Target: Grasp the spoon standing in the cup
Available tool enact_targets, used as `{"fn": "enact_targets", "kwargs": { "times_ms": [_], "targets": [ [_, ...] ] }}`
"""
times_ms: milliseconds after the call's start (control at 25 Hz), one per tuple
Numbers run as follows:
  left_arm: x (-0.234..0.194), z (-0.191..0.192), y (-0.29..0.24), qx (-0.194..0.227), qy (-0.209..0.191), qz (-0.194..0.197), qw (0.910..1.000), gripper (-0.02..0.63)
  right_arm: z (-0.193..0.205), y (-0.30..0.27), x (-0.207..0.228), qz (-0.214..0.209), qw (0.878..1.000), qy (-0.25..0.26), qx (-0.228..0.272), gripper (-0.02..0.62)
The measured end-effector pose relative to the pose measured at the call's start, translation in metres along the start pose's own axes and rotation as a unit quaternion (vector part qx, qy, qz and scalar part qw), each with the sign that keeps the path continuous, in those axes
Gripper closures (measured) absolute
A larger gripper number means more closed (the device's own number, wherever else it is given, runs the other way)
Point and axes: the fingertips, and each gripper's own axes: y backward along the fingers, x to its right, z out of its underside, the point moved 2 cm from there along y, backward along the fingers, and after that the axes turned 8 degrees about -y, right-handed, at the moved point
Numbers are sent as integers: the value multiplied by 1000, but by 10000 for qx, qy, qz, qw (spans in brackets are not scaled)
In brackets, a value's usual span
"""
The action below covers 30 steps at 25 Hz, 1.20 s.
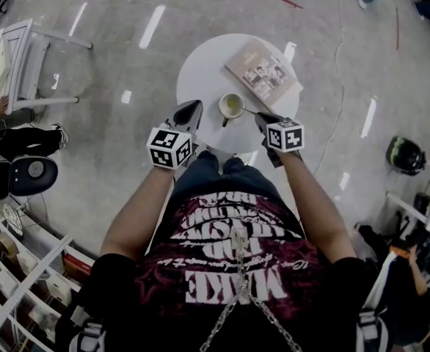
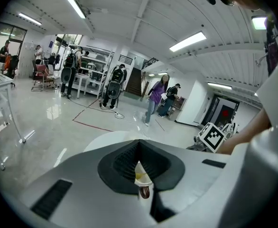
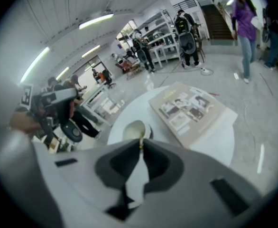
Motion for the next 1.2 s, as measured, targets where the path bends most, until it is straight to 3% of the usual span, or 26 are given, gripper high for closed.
{"fn": "enact_targets", "kwargs": {
  "times_ms": [360, 480, 600, 840, 1200],
  "targets": [
    [4, -13, 7, 201, -17, -37, 9998, 581, 1, 21, 8, 206, 9995, 116, 201, 557],
    [7, -28, 11, 366, -42, -16, 9993, 581, -14, 44, 3, 263, 9978, 234, 564, 557],
    [16, -55, 21, 603, -116, 47, 9981, 581, -39, 82, -20, 17, 9926, 267, 1185, 558],
    [47, -120, 49, 1247, -413, 231, 9911, 581, -87, 168, -81, -225, 9614, 1050, 2533, 558],
    [92, -201, 81, 2074, -1019, 385, 9722, 581, -136, 255, -155, -133, 9040, 2027, 3761, 560]
  ]
}}
